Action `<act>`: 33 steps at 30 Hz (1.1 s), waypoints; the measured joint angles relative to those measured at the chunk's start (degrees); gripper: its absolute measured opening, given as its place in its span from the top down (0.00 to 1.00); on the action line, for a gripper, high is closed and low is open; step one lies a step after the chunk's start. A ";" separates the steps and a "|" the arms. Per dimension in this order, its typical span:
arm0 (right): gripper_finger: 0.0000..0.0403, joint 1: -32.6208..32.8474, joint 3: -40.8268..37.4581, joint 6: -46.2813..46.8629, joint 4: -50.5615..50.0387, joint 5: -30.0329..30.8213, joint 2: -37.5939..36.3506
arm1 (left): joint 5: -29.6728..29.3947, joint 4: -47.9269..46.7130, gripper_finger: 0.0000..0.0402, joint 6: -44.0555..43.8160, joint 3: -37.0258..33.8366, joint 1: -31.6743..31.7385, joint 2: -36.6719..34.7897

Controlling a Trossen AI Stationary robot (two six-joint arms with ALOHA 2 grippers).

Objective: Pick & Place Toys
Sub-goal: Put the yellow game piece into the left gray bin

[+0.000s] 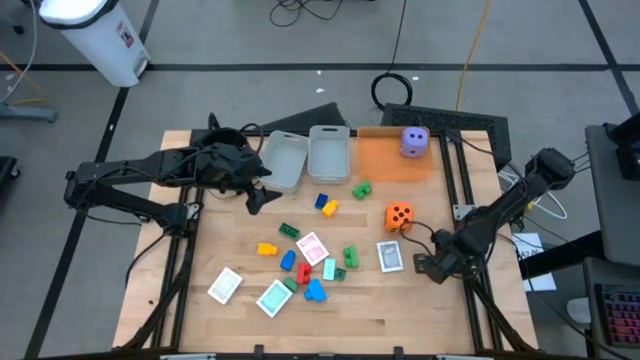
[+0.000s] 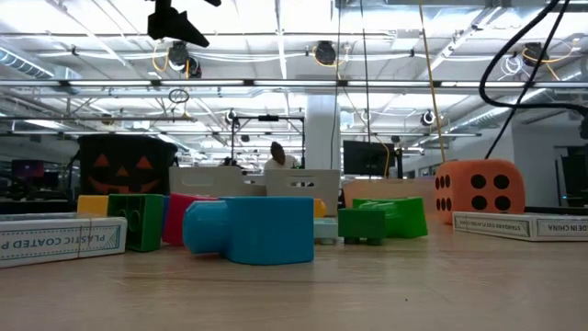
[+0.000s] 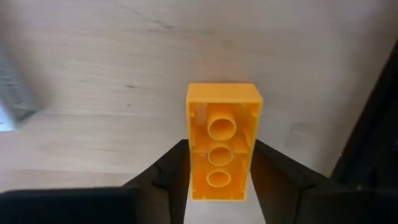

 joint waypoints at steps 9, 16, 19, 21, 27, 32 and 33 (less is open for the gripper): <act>0.67 -0.15 0.03 -0.27 0.36 3.84 -4.59 | 0.00 0.37 0.03 0.00 0.00 0.00 0.00; 0.69 -2.65 0.09 -1.76 3.95 17.35 -8.17 | 0.01 1.52 0.03 -0.25 0.00 0.00 0.02; 0.69 -5.27 0.09 -4.28 8.80 26.78 -9.53 | 0.01 1.56 0.03 -0.30 0.00 0.00 0.00; 0.69 -7.20 0.11 -6.52 12.30 32.70 -10.22 | 0.00 1.57 0.03 -0.81 0.00 0.00 0.01; 0.70 -13.02 0.13 -20.17 29.64 45.91 -11.13 | 0.11 1.69 0.03 -1.75 0.00 0.00 0.02; 0.70 -19.33 0.18 -39.82 51.28 49.60 -11.17 | 3.56 6.02 0.03 -3.10 0.00 0.00 0.02; 0.70 -20.68 0.18 -44.25 55.93 49.51 -11.15 | 4.63 7.28 0.03 -3.17 0.00 0.00 0.02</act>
